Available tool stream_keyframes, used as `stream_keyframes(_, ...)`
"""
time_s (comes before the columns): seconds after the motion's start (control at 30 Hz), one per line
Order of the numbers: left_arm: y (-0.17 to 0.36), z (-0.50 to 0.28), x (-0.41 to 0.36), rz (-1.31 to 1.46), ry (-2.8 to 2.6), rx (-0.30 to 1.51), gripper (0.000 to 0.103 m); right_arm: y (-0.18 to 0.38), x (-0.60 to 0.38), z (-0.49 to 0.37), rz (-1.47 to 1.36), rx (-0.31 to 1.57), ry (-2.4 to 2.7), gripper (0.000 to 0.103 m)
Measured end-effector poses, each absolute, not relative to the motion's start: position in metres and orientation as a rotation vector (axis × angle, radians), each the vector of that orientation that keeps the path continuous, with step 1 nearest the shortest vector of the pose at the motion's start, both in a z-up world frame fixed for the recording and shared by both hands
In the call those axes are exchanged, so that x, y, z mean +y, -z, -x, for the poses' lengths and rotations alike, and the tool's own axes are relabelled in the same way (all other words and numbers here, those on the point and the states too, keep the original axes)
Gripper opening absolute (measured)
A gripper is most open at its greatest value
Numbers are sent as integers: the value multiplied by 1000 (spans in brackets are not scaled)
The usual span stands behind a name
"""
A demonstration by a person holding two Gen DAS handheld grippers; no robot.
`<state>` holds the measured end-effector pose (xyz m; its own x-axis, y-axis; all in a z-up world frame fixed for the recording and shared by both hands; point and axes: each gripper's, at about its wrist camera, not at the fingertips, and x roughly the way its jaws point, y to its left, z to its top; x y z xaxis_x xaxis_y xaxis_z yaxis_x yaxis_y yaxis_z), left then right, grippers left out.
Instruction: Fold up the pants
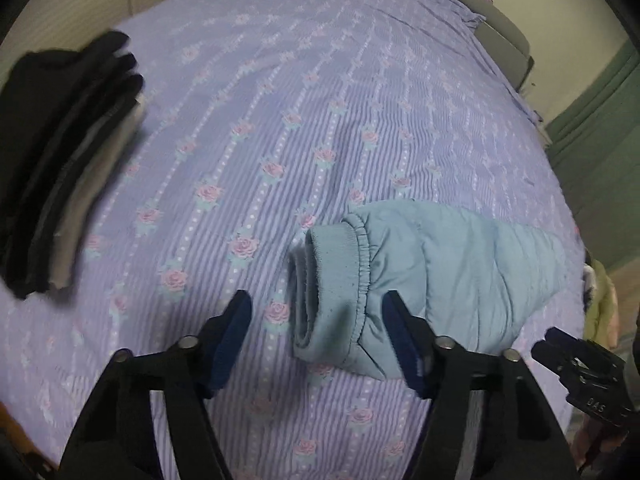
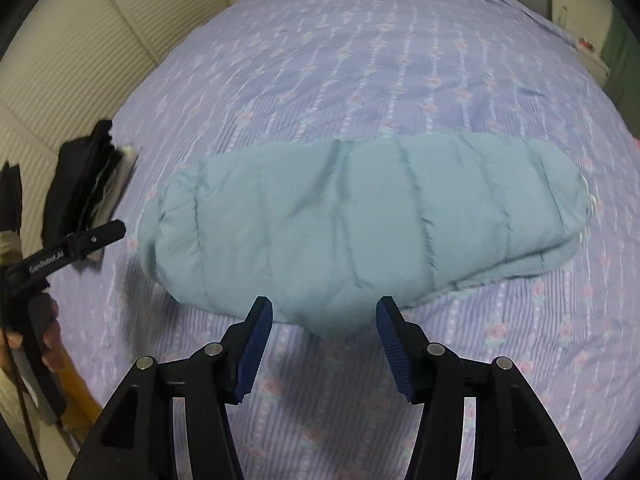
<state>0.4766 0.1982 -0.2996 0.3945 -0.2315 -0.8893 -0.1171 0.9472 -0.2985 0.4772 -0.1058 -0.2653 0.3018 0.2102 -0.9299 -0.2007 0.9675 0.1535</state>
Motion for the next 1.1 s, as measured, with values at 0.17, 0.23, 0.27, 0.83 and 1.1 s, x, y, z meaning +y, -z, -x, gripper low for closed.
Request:
stream_keyframes(0.17,323,-498,201,390,232,1221,56,270,-97,-480,5,1248,-174,55)
stream_keyframes(0.23,335,-507,200,397,269,1249,56,271,-98,-479,5,1260,-137,55)
stream_keyframes(0.27,341,-512,201,413,291,1263,56,272,-97,-478,4,1271,-114,55)
stream_keyframes(0.83,409,-532,228,738,370,1355,57,284,-58,-472,53,1322,-10,55)
stream_keyframes(1.1,374,-522,237,737,333,1311,21,288,-66,-473,-12,1335,-42,55)
